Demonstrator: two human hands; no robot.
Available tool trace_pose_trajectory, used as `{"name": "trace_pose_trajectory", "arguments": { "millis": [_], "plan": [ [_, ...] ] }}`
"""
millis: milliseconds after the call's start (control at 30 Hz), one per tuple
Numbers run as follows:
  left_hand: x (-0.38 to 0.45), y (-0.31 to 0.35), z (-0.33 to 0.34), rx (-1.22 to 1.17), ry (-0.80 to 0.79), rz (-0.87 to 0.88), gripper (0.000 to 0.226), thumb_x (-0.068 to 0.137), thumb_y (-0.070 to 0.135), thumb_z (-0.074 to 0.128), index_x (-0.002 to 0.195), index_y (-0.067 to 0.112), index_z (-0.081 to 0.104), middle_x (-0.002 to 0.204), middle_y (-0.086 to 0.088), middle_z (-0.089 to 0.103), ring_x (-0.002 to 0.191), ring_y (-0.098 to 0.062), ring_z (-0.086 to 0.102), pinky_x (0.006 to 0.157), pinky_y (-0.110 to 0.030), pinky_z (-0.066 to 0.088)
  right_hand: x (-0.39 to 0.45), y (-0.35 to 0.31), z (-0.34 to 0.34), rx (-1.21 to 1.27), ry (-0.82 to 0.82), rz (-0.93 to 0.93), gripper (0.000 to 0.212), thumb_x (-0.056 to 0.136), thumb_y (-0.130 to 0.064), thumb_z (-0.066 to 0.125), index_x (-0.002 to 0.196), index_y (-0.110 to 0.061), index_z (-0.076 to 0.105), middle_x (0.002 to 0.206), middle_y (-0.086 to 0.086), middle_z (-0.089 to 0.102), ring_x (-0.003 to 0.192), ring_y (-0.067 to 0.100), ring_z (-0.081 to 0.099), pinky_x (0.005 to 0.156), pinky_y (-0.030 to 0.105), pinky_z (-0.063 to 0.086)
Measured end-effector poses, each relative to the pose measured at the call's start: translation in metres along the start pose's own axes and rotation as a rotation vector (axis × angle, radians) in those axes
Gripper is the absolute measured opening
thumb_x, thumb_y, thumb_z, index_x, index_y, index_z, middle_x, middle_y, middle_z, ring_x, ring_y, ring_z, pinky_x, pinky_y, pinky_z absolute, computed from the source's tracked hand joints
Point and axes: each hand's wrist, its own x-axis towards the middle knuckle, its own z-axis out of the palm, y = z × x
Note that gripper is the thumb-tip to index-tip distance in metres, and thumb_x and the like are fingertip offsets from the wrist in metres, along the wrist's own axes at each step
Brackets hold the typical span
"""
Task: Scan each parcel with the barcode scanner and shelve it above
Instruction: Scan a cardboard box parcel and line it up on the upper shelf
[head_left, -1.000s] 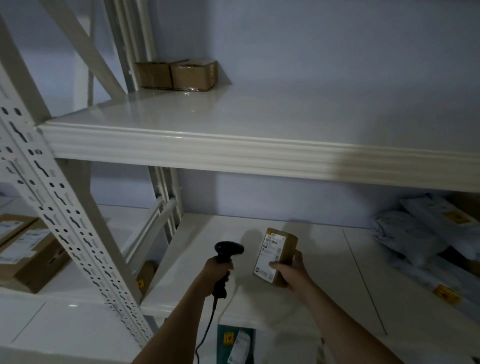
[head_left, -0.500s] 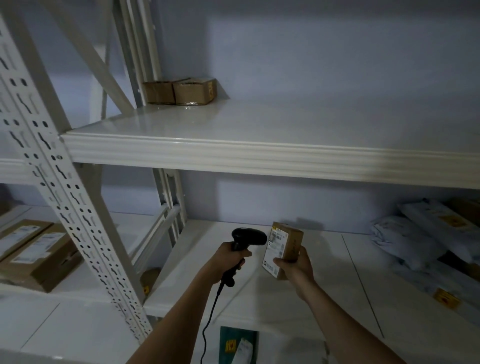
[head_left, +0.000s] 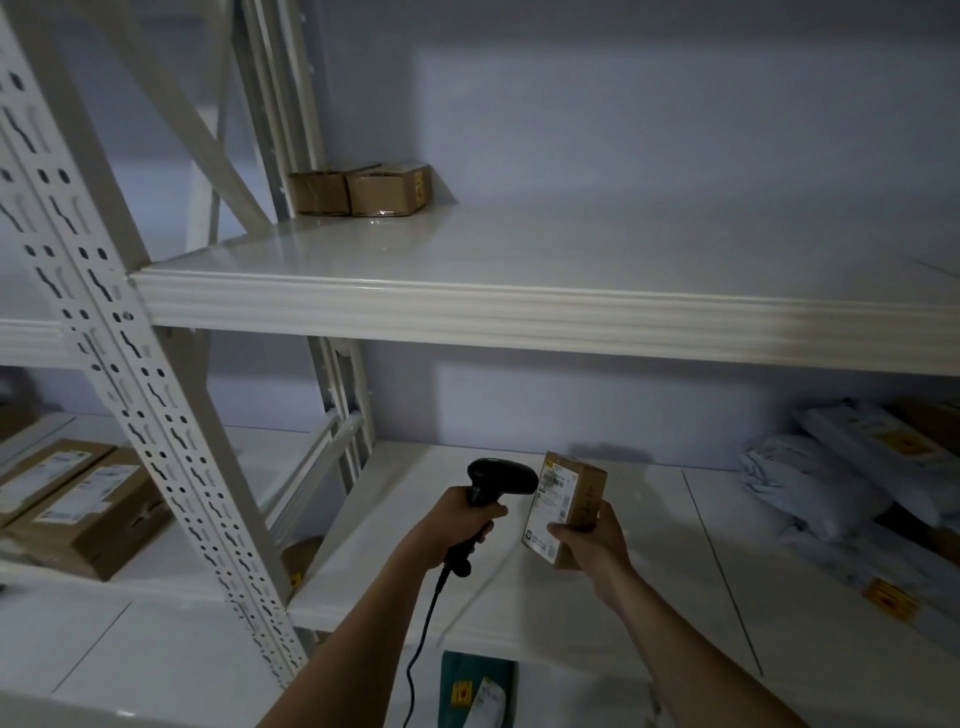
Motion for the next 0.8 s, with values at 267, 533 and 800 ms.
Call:
{"name": "trace_pose_trajectory", "arguments": {
  "millis": [267,533,800],
  "plan": [
    [0.006,-0.010,0.001,-0.012,0.010,-0.006,0.017,0.081,0.018,0.070,0.095,0.011,0.062,0.062,-0.002,0.059,0.054,-0.014,0.053,0.050,-0.025,0.045,-0.005,-0.002,-0.002,-0.007,-0.021,0.022,0.054,0.077,-0.008,0.083,0.116,-0.025,0.049,0.111,-0.005,0.062,0.099,0.019,0.061,0.063,0.022,0.050],
    [0.023,-0.066,0.005,-0.219,0.161,-0.225,0.023,0.086,-0.013,0.058,0.103,-0.002,0.047,0.077,-0.015,0.051,0.066,-0.028,0.053,0.076,-0.043,0.049,0.000,0.008,-0.007,0.029,-0.045,0.173,0.057,0.082,-0.018,0.081,0.131,-0.010,0.053,0.120,0.009,0.069,0.100,0.025,0.070,0.077,0.041,0.062],
    [0.048,-0.108,0.000,-0.147,0.370,-0.347,0.038,0.088,0.011,0.069,0.119,-0.009,0.061,0.107,-0.024,0.065,0.097,-0.036,0.064,0.090,-0.043,0.054,0.001,0.025,-0.008,0.156,-0.107,0.315,0.039,0.088,-0.019,0.075,0.124,-0.008,0.066,0.107,0.011,0.075,0.094,0.026,0.073,0.082,0.041,0.061]
  ]
}}
